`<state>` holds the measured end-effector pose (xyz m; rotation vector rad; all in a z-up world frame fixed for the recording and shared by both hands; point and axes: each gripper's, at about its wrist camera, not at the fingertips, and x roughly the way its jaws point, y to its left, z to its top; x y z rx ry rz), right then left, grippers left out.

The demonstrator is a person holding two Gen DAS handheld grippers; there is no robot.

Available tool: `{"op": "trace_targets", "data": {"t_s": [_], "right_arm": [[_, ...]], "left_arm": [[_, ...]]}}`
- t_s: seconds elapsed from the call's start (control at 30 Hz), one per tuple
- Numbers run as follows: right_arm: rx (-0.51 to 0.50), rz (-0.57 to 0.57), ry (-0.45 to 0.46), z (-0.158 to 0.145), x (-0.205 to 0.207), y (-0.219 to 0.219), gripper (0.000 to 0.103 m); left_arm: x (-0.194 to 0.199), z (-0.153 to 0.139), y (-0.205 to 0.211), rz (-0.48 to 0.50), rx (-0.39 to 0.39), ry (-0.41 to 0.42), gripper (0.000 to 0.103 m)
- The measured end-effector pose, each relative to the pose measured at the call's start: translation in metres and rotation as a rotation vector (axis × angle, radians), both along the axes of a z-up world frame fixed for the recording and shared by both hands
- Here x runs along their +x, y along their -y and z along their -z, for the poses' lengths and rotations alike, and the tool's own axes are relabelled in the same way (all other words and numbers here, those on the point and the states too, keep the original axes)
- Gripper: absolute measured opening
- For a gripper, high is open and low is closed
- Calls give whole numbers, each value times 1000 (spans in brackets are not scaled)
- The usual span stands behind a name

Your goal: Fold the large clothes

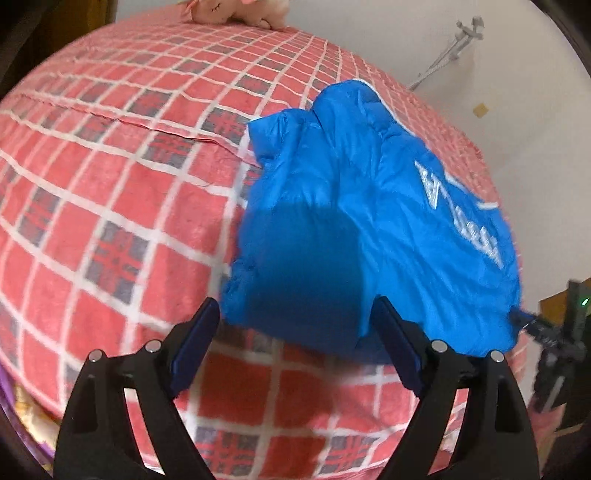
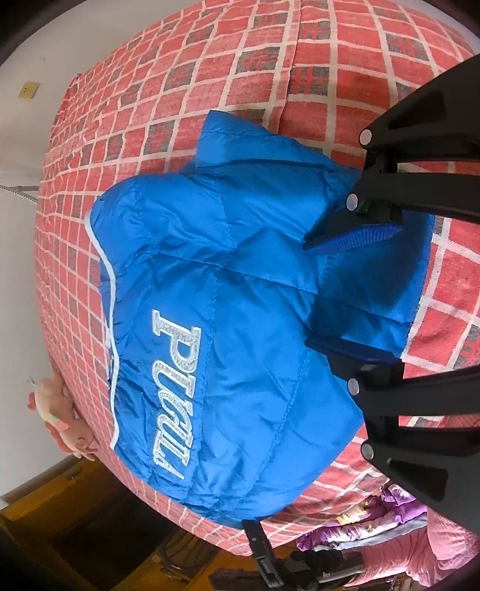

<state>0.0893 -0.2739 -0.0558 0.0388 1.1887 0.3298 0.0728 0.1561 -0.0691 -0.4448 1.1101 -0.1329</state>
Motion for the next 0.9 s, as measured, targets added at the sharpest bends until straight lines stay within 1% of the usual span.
{"op": "trace_targets", "data": {"t_s": [0.1, 0.13, 0.17, 0.2, 0.27, 0.3, 0.33, 0.37, 0.43, 0.5, 0.57, 0.6, 0.67, 0.73, 0.8, 0.83, 0.87, 0.9], "right_arm": [[-5, 1, -1, 1, 1, -1, 46], [-5, 1, -2, 2, 1, -1, 46], [-2, 3, -4, 2, 1, 0, 46], [1, 4, -6, 3, 2, 1, 46], [6, 6, -12, 4, 2, 1, 46], [7, 7, -15, 4, 3, 1, 46], [8, 9, -17, 4, 4, 1, 46], [9, 12, -20, 5, 4, 2, 46], [11, 16, -23, 5, 4, 0, 46], [13, 19, -24, 5, 5, -2, 46], [11, 18, -22, 5, 4, -3, 47], [10, 18, -22, 6, 4, -4, 47], [8, 17, -23, 6, 4, -5, 47], [8, 17, -26, 6, 5, -5, 47], [8, 19, -26, 7, 5, -4, 47], [9, 19, -25, 7, 5, -4, 47], [12, 20, -26, 7, 5, -4, 47], [16, 22, -28, 7, 5, -3, 47]], "left_arm": [[7, 9, -5, -18, -91, -4, 84], [8, 11, -6, -24, -108, -5, 82], [11, 13, -6, -29, -128, -6, 75], [12, 13, -6, -34, -147, -5, 72], [11, 7, -4, -39, -163, 6, 56], [8, -1, -1, -32, -153, 31, 52], [8, -9, 2, -25, -141, 55, 46], [5, -16, 3, -19, -139, 76, 42], [5, -26, 7, 12, -136, 104, 42], [11, -22, 6, 18, -130, 80, 46], [22, -8, 5, 22, -127, 25, 58], [26, -1, 5, 28, -132, 9, 60], [32, 7, 5, 49, -145, 2, 73], [40, 15, 8, 66, -166, -5, 78], [45, 19, 12, 67, -169, -2, 79], [46, 19, 13, 65, -168, 3, 74], [45, 18, 13, 61, -164, 13, 64], [43, 16, 11, 54, -173, 24, 58]]}}
